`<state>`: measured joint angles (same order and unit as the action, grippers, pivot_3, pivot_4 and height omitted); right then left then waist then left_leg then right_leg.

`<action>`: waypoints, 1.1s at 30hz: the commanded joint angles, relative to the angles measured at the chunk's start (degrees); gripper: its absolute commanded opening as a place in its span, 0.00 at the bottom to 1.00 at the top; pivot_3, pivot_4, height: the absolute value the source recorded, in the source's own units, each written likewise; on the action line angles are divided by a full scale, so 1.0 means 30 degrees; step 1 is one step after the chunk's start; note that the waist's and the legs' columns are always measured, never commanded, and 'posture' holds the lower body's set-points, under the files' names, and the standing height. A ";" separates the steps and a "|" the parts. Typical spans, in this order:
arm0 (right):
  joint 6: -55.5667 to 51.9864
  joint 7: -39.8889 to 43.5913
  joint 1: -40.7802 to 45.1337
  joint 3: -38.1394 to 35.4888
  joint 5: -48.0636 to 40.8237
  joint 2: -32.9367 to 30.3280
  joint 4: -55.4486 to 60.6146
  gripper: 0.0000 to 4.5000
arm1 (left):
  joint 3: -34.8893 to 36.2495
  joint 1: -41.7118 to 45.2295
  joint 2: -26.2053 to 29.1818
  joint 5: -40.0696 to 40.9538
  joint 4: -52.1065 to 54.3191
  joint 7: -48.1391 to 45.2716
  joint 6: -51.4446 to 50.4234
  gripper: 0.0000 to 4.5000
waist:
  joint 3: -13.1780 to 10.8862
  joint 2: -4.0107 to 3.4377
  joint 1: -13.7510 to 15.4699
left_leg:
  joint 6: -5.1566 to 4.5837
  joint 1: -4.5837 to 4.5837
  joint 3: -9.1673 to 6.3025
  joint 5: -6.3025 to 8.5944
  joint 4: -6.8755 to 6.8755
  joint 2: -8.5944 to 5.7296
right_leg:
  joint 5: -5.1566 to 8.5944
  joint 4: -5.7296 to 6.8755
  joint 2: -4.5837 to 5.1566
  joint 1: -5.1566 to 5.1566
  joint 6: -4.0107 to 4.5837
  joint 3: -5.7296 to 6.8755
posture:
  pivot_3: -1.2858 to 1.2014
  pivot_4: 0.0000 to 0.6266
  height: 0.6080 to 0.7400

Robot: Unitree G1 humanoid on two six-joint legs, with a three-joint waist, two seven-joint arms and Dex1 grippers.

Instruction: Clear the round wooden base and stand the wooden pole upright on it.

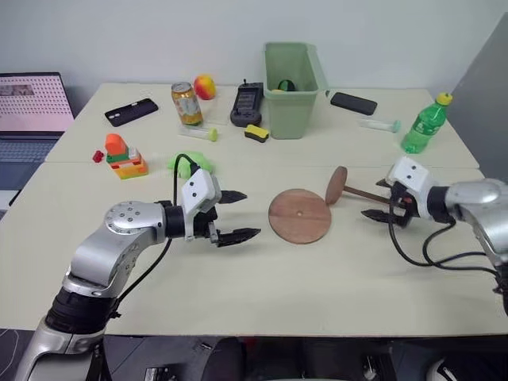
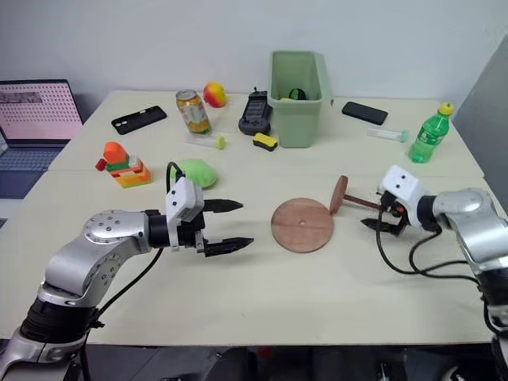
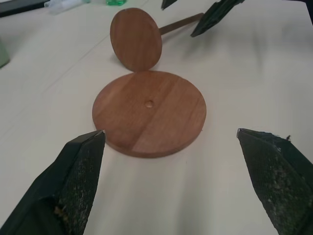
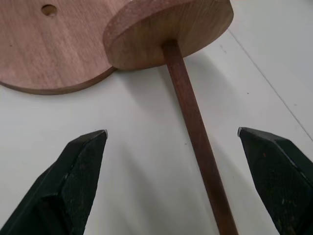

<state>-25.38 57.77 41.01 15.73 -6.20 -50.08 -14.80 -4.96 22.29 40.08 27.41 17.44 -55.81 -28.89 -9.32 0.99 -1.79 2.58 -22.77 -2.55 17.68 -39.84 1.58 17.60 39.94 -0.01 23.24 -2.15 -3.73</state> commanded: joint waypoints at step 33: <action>-0.2442 -0.0367 0.4552 -0.6965 -0.3613 0.7170 -0.0051 0.05 | 0.3346 -0.4184 -0.1013 0.1059 0.4090 0.2279 0.1557 1.00 | -0.0014 -0.0054 -0.0357 | 0.0003 -0.0020 -0.0086 0.0000 0.0039 0.0071 | 0.0002 0.0020 0.0068 0.0036 0.0004 0.0013 | 0.52 0.24 1.00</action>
<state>-27.39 62.74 55.10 0.79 -10.50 -31.14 -23.16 2.73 12.57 37.65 30.45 26.86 -50.81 -25.88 -9.37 0.83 -2.86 2.59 -22.82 -2.83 17.68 -39.72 1.87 17.61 40.07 0.19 23.35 -2.13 -3.75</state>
